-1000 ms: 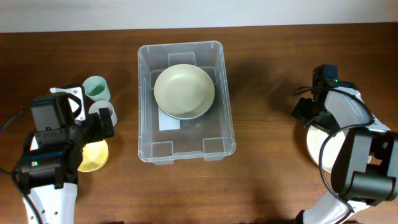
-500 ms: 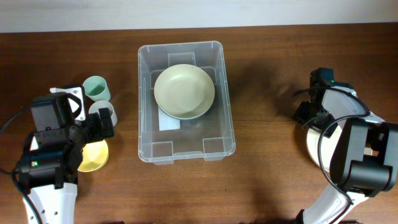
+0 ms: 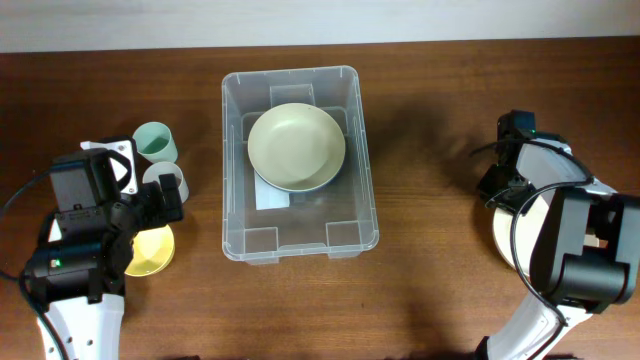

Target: Pack container

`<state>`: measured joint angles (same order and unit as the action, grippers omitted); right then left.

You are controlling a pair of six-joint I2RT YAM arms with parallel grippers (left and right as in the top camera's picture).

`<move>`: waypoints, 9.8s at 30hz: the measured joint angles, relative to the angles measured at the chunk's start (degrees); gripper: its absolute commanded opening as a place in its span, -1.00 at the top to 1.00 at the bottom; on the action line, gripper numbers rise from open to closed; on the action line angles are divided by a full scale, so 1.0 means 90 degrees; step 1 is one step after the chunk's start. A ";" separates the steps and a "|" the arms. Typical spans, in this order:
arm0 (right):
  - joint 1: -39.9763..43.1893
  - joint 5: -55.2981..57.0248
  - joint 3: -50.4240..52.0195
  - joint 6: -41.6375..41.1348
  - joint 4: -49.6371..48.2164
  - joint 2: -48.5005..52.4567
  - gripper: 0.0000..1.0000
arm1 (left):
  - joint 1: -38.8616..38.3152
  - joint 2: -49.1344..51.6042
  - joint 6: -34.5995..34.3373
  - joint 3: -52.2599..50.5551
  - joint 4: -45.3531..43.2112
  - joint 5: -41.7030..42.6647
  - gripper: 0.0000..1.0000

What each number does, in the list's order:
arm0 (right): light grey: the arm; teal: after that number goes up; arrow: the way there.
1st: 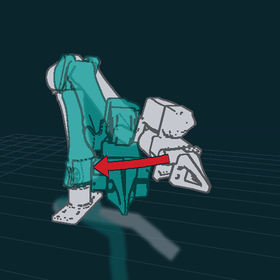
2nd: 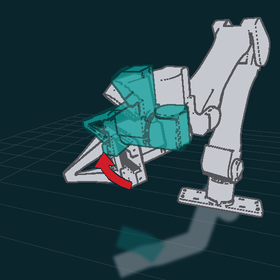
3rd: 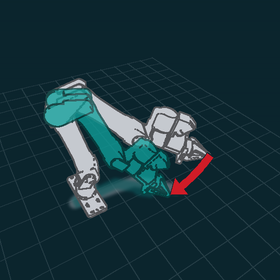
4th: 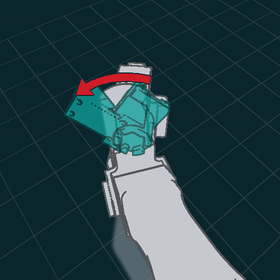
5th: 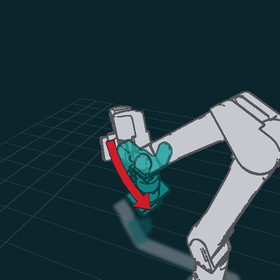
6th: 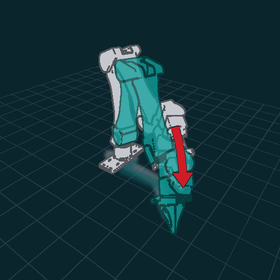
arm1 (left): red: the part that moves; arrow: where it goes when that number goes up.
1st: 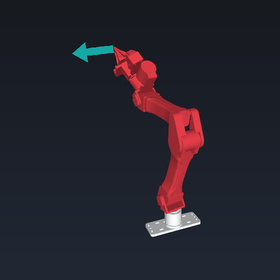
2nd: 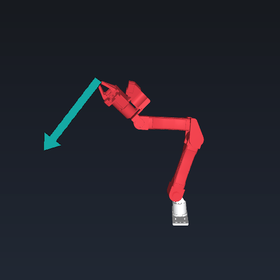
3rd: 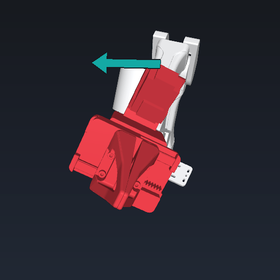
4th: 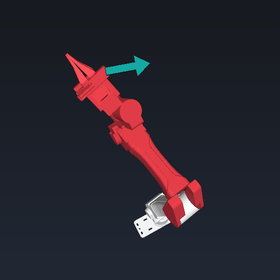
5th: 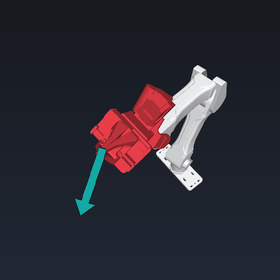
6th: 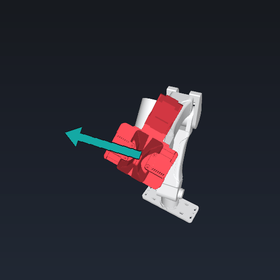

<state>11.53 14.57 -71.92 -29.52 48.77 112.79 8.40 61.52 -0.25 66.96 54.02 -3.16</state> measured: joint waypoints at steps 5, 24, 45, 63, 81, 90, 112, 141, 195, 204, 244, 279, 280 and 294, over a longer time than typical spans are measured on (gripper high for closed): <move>0.0000 0.0143 0.0000 0.0002 0.0022 0.0005 0.92 | 0.0000 0.0000 -0.0002 0.0000 0.0002 0.0000 -0.99; -0.2096 -0.1455 -0.5017 0.3359 0.2135 -0.0471 0.92 | 0.0000 0.0000 0.0000 0.0000 0.0005 0.0000 -0.99; -0.5591 -0.2759 -0.5170 0.8813 0.2052 0.0629 0.92 | 0.0000 0.0000 -0.0002 0.0000 0.0007 0.0000 -0.99; -0.5481 -0.2514 -0.5170 0.8765 0.2006 0.0896 -0.11 | 0.0000 0.0000 0.0000 0.0000 0.0068 0.0000 -0.99; -0.0522 -0.2659 -0.5537 0.1855 0.3361 -0.0991 -0.98 | 0.0000 0.0000 0.0000 0.0000 0.0080 0.0036 -0.99; 0.0872 -0.2402 -0.5277 0.1464 0.5248 -0.1132 -0.98 | -0.0112 0.0969 -0.0002 0.1015 0.1081 0.0138 -0.99; -0.0644 -0.2050 0.0364 0.1501 0.2227 -0.4381 -0.98 | -0.0505 0.3271 -0.0002 0.1406 0.0253 0.0141 -0.99; -0.0644 -0.1970 0.0364 0.1615 0.2217 -0.4381 -0.98 | -0.0505 0.5916 -0.0073 0.1418 -0.0583 -0.0085 0.32; -0.0644 -0.1858 0.0364 0.1610 0.2261 -0.4381 -0.98 | -0.5270 0.4646 -0.3708 0.3249 0.1005 0.0379 0.99; -0.0644 -0.1858 0.0364 0.1615 0.2261 -0.4381 -0.98 | -0.5287 0.5435 -0.5243 0.3249 0.0930 0.0712 0.99; -0.0644 -0.1858 0.0364 0.1615 0.2285 -0.4381 -0.98 | -0.5795 0.5943 -0.4250 0.2669 0.0682 0.1098 0.87; -0.0644 -0.1855 0.0364 0.1615 0.2283 -0.4381 -0.98 | -0.2093 0.4777 -0.2985 0.4663 0.2404 -0.1146 -0.70; -0.0644 -0.1855 0.0364 0.1613 0.2278 -0.4381 -0.98 | -0.1695 0.4796 -0.2761 0.4663 0.2174 -0.1052 -0.62; -0.0644 -0.1855 0.0364 0.1617 0.2222 -0.4381 -0.98 | -0.0457 0.6241 -0.1175 0.4930 0.0765 -0.0170 -0.52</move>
<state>5.74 -2.13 -68.64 -14.96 68.77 73.36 4.29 117.69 -10.83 111.33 60.90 -4.69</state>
